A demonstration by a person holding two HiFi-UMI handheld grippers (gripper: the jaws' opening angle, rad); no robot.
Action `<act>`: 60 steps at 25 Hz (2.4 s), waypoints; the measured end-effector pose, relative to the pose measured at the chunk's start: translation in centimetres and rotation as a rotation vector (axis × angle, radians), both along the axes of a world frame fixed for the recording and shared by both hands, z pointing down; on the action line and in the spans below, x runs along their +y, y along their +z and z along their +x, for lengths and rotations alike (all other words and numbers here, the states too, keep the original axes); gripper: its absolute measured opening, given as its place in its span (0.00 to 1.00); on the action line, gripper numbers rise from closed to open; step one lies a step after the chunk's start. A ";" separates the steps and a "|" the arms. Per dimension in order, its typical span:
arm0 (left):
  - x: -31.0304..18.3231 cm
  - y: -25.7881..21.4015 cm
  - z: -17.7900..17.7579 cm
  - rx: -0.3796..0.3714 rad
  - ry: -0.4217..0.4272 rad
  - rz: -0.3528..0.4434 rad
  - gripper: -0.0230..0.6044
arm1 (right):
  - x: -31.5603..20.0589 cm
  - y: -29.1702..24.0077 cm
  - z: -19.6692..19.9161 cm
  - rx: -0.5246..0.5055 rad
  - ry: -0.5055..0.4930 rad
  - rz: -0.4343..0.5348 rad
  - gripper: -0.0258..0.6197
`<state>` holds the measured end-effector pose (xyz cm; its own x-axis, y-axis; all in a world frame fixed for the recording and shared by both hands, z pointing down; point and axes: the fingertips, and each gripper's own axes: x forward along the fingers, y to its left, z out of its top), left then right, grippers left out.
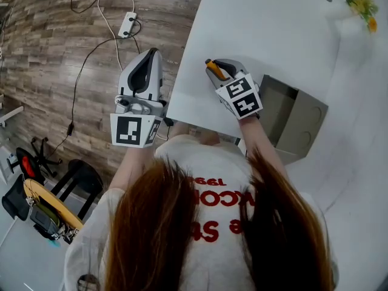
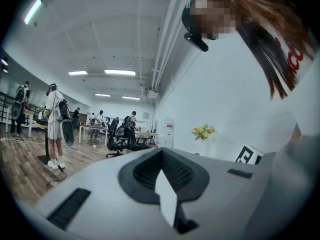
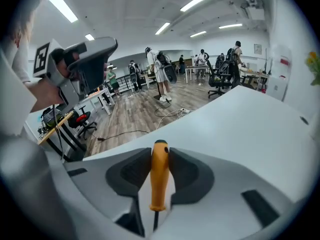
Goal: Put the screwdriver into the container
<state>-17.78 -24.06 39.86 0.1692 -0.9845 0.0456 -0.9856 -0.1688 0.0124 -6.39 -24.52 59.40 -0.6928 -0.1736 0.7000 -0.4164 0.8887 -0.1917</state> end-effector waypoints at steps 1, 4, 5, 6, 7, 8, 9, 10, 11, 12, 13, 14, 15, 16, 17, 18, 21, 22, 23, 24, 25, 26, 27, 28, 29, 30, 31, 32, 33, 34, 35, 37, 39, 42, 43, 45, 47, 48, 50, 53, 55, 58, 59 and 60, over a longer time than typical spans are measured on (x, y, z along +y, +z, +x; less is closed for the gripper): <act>0.1 -0.3 -0.1 -0.001 -0.003 0.005 0.04 | -0.3 -0.8 0.0 -0.022 0.013 0.005 0.21; 0.6 -1.4 -0.3 -0.005 -0.007 0.024 0.04 | -0.6 -3.5 0.0 -0.101 0.052 0.012 0.21; 0.7 -1.8 -0.3 -0.006 -0.007 0.032 0.04 | -0.8 -4.6 0.0 -0.135 0.069 0.021 0.21; 0.8 -2.2 -0.3 -0.007 -0.005 0.040 0.04 | -1.0 -5.8 0.1 -0.171 0.087 0.035 0.21; 0.8 -2.5 -0.2 -0.008 -0.003 0.048 0.04 | -1.3 -7.0 0.1 -0.208 0.103 0.053 0.21; 0.8 -2.8 -0.1 -0.009 0.000 0.056 0.04 | -1.6 -8.3 0.3 -0.243 0.118 0.072 0.21; 0.9 -3.1 0.0 -0.010 0.003 0.063 0.04 | -1.8 -9.6 0.4 -0.277 0.128 0.093 0.21; 1.0 -3.5 0.2 -0.012 0.007 0.070 0.04 | -1.8 -11.0 0.5 -0.310 0.138 0.117 0.21; 1.2 -3.9 0.3 -0.013 0.010 0.077 0.04 | -1.7 -12.6 0.6 -0.344 0.147 0.146 0.21; 1.5 -4.4 0.4 -0.013 0.012 0.086 0.04 | -1.6 -14.3 0.8 -0.377 0.158 0.178 0.21; 1.7 -4.9 0.5 -0.014 0.014 0.095 0.04 | -1.5 -15.9 1.0 -0.408 0.171 0.213 0.21; 1.9 -5.4 0.5 -0.015 0.016 0.104 0.04 | -1.5 -17.6 1.3 -0.435 0.185 0.251 0.21; 2.0 -5.9 0.6 -0.016 0.018 0.112 0.04 | -1.5 -19.1 1.7 -0.459 0.201 0.289 0.21; 2.1 -6.3 0.7 -0.018 0.021 0.121 0.04 | -1.5 -20.5 2.1 -0.482 0.217 0.327 0.21; 2.2 -6.8 0.9 -0.021 0.024 0.131 0.04 | -1.6 -21.8 2.6 -0.504 0.233 0.363 0.21; 2.2 -7.2 1.0 -0.024 0.028 0.142 0.04 | -1.7 -23.0 3.2 -0.525 0.247 0.398 0.21; 2.2 -8.7 1.2 -0.029 0.035 0.171 0.04 | -1.8 -25.9 4.7 -0.569 0.293 0.493 0.21; 2.3 -9.1 1.3 -0.030 0.038 0.178 0.04 | -1.8 -26.5 5.3 -0.580 0.312 0.515 0.21; 2.4 -9.3 1.4 -0.031 0.044 0.184 0.04 | -1.7 -27.1 5.8 -0.591 0.333 0.531 0.21; 2.4 -9.5 1.6 -0.033 0.051 0.188 0.04 | -1.6 -27.5 6.3 -0.599 0.353 0.545 0.21; 2.3 -9.6 1.8 -0.034 0.062 0.192 0.04 | -1.5 -27.9 6.9 -0.604 0.371 0.559 0.21; 2.0 -9.6 2.0 -0.034 0.073 0.195 0.04 | -1.5 -28.1 7.4 -0.606 0.388 0.572 0.21; 1.7 -9.6 2.3 -0.033 0.087 0.198 0.04 | -1.5 -28.3 7.9 -0.604 0.405 0.584 0.21; 1.4 -9.5 2.7 -0.031 0.103 0.201 0.04 | -1.5 -28.4 8.5 -0.601 0.423 0.594 0.21; 1.1 -9.6 3.3 -0.028 0.121 0.205 0.04 | -1.4 -28.5 9.1 -0.597 0.442 0.602 0.21; 0.9 -9.7 4.0 -0.025 0.143 0.209 0.04 | -1.2 -28.7 9.9 -0.592 0.464 0.610 0.21; 0.7 -9.8 4.8 -0.020 0.166 0.212 0.04 | -1.0 -29.0 10.8 -0.585 0.487 0.617 0.21; 0.5 -9.9 5.7 -0.016 0.191 0.213 0.04 | -0.7 -29.2 11.7 -0.579 0.512 0.624 0.21; 0.2 -10.0 6.7 -0.011 0.218 0.213 0.04 | -0.4 -29.3 12.7 -0.573 0.538 0.631 0.21; -0.1 -9.8 7.7 -0.006 0.246 0.214 0.04 | -0.2 -29.3 13.7 -0.566 0.566 0.638 0.21; -0.5 -9.6 8.7 -0.001 0.277 0.215 0.04 | 0.0 -29.2 14.7 -0.558 0.597 0.646 0.21; -1.2 -8.9 10.7 0.009 0.338 0.215 0.04 | 0.4 -28.7 16.7 -0.538 0.658 0.662 0.21; -1.6 -8.0 12.5 0.017 0.381 0.213 0.04 | 0.9 -27.7 18.6 -0.518 0.704 0.666 0.21; -1.9 -7.1 14.9 0.020 0.427 0.203 0.04 | 1.0 -25.4 20.7 -0.465 0.737 0.589 0.21; -2.0 -6.9 15.6 0.020 0.443 0.196 0.04 | 1.0 -24.3 21.2 -0.435 0.742 0.530 0.21; -1.9 -6.3 16.9 0.020 0.474 0.179 0.04 | 1.1 -21.4 21.7 -0.372 0.749 0.406 0.21; -1.7 -5.5 17.7 0.018 0.499 0.164 0.04 | 1.6 -18.3 22.2 -0.320 0.762 0.310 0.21; -1.5 -5.0 18.1 0.015 0.509 0.154 0.04 | 1.9 -16.8 22.5 -0.299 0.770 0.267 0.21; -1.2 -4.2 18.5 0.011 0.526 0.131 0.04 | 2.4 -13.6 22.9 -0.257 0.785 0.181 0.21; -1.0 -2.8 18.6 0.004 0.539 0.098 0.04 | 2.8 -8.7 23.3 -0.189 0.795 0.066 0.21; -1.1 -2.2 18.4 0.001 0.541 0.080 0.04 | 3.0 -5.9 23.4 -0.144 0.797 0.015 0.21; -0.7 -2.0 18.4 -0.004 0.538 0.064 0.04 | 3.7 -3.3 23.7 -0.086 0.791 -0.039 0.21; -0.6 -2.1 18.4 -0.005 0.537 0.061 0.04 | 4.0 -2.7 23.7 -0.066 0.788 -0.053 0.21; -0.5 -2.1 18.3 -0.006 0.536 0.057 0.04 | 4.2 -2.1 23.7 -0.045 0.784 -0.066 0.21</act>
<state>0.57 -24.54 37.72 0.6487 -0.7610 -0.0031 -0.7610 -0.6486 -0.0170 17.32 -20.30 57.32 -0.4131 -0.5824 0.7001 -0.9078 0.3250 -0.2653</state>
